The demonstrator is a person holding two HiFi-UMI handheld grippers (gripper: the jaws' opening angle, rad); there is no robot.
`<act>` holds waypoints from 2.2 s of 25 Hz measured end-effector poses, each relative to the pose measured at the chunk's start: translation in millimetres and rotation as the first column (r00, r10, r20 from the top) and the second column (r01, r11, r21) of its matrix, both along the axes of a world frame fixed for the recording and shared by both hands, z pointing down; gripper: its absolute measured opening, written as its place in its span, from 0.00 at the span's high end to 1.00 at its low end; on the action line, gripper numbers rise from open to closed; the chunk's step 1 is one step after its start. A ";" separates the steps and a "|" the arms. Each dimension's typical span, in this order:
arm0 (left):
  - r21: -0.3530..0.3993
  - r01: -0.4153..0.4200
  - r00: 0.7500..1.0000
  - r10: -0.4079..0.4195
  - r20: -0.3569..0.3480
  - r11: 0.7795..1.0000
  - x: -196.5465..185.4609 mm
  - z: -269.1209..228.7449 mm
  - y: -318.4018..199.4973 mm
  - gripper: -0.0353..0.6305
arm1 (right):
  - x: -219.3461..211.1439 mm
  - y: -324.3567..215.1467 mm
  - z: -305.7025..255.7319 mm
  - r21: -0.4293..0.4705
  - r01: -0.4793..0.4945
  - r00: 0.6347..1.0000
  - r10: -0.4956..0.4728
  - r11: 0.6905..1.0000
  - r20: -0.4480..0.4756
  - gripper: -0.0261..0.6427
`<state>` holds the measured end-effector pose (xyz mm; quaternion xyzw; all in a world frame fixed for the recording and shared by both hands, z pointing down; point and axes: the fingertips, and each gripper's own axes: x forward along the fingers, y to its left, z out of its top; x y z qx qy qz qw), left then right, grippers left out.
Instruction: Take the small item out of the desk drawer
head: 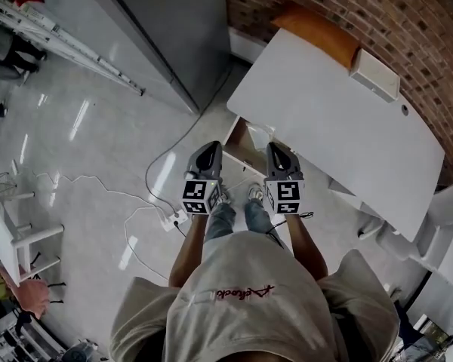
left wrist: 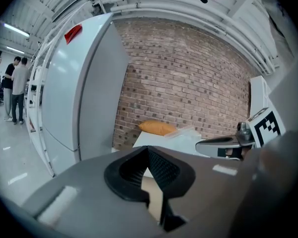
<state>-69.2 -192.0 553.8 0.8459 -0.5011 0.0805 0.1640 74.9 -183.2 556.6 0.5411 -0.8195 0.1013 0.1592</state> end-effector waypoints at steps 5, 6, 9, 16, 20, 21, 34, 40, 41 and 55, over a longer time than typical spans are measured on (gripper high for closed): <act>0.066 0.009 1.000 -0.009 -0.003 0.998 -3.8 -35.2 -13.0 0.93 | 8.0 -11.6 -35.9 0.066 -0.017 1.000 0.016 0.998 0.007 0.94; 0.074 0.010 1.000 -0.010 -0.001 0.997 -5.4 -40.1 -15.3 0.93 | 8.6 -13.8 -41.9 0.077 -0.020 1.000 0.019 0.997 0.008 0.94; 0.088 0.016 1.000 -0.016 0.000 0.996 -9.9 -52.9 -19.7 0.93 | 10.2 -18.3 -57.5 0.103 -0.027 1.000 0.026 0.994 0.012 0.94; 0.144 0.043 0.999 -0.043 -0.006 0.989 -25.2 -84.4 -39.7 0.93 | 6.1 -35.9 -90.4 0.166 -0.025 1.000 0.022 0.986 0.015 0.94; 0.179 0.047 0.999 -0.046 -0.006 0.983 -32.2 -102.3 -50.9 0.93 | 7.6 -44.7 -107.2 0.202 -0.036 0.999 0.033 0.979 0.015 0.94; 0.188 0.049 0.999 -0.048 -0.007 0.981 -34.3 -106.7 -53.5 0.93 | 8.4 -47.2 -111.7 0.211 -0.040 0.999 0.038 0.977 0.016 0.94; 0.256 0.052 0.999 -0.049 -0.019 0.965 -45.8 -138.1 -79.5 0.93 | 3.2 -71.0 -141.2 0.273 -0.061 0.998 0.061 0.960 0.009 0.94; 0.261 0.039 0.999 -0.036 -0.016 0.964 -40.8 -139.6 -80.1 0.93 | 5.5 -67.2 -135.1 0.262 -0.066 0.998 0.067 0.963 0.008 0.94; 0.261 0.036 0.999 -0.034 -0.015 0.965 -39.9 -139.4 -79.8 0.93 | 6.1 -66.5 -134.2 0.261 -0.067 0.998 0.068 0.963 0.007 0.94; 0.259 0.004 1.000 -0.004 0.002 0.966 -32.3 -139.2 -74.4 0.93 | 5.8 -61.1 -133.9 0.255 -0.073 0.997 0.075 0.964 0.000 0.94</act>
